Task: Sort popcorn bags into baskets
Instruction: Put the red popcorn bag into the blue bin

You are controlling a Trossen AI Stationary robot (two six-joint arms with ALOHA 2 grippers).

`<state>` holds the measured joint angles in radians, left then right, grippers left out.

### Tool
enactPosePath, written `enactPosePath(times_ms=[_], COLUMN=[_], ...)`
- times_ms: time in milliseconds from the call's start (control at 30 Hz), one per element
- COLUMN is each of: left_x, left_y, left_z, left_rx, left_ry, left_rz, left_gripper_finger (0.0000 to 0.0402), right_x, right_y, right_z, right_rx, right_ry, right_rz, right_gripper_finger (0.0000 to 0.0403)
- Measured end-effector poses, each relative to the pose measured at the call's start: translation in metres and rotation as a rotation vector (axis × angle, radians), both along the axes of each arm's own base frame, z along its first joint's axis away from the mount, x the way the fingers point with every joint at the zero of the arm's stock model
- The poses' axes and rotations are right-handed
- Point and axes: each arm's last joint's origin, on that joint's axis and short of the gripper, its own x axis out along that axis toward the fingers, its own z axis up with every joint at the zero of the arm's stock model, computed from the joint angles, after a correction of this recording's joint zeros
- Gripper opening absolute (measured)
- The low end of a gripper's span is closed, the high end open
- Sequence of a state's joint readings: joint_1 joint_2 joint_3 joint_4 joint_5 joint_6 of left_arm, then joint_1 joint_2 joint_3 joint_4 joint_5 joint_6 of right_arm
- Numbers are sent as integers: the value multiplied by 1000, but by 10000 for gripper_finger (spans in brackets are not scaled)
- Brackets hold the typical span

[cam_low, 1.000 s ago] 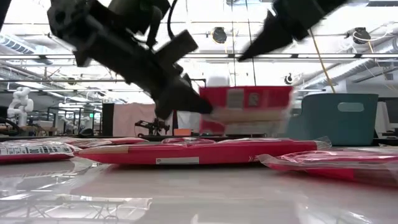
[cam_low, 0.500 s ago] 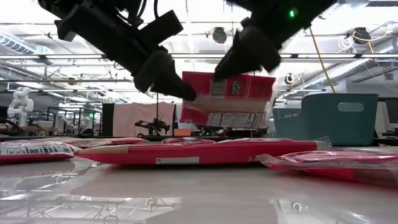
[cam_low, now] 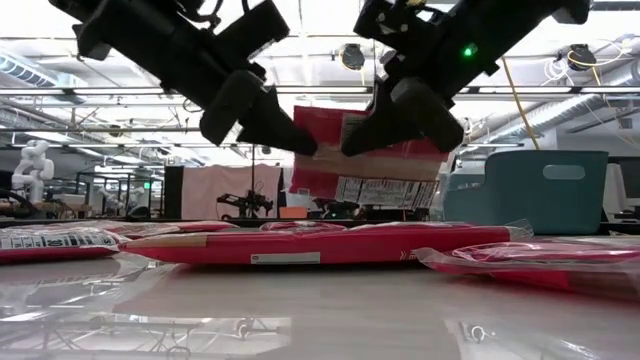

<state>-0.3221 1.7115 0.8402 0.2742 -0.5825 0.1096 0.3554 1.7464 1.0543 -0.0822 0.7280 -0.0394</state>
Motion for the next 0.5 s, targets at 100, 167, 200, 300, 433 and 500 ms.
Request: enactPosePath(times_ms=[100, 167, 200, 300, 433, 500], left_x=[-6, -12, -15, -26, -33, -34], left_y=[-9, -17, -21, -33, -42, -45], left_z=[4, 13, 19, 34, 47, 45], left_rx=[30, 39, 37, 8, -24, -18], left_ry=[-28, -89, -123, -190, -233, -224], left_rz=[56, 129, 158, 171, 140, 127], left_gripper_finger=[74, 113, 132, 180, 212, 217], right_x=[-7, -14, -18, -33, -46, -50], right_y=[-1, 0, 0, 2, 2, 2], right_z=[2, 6, 10, 18, 22, 26], right_rx=[3, 5, 9, 35, 114, 140], right_ry=[5, -5, -20, -71, -235, -367], right_rz=[8, 16, 22, 47, 142, 203], right_gripper_finger=[42, 41, 37, 17, 16, 23])
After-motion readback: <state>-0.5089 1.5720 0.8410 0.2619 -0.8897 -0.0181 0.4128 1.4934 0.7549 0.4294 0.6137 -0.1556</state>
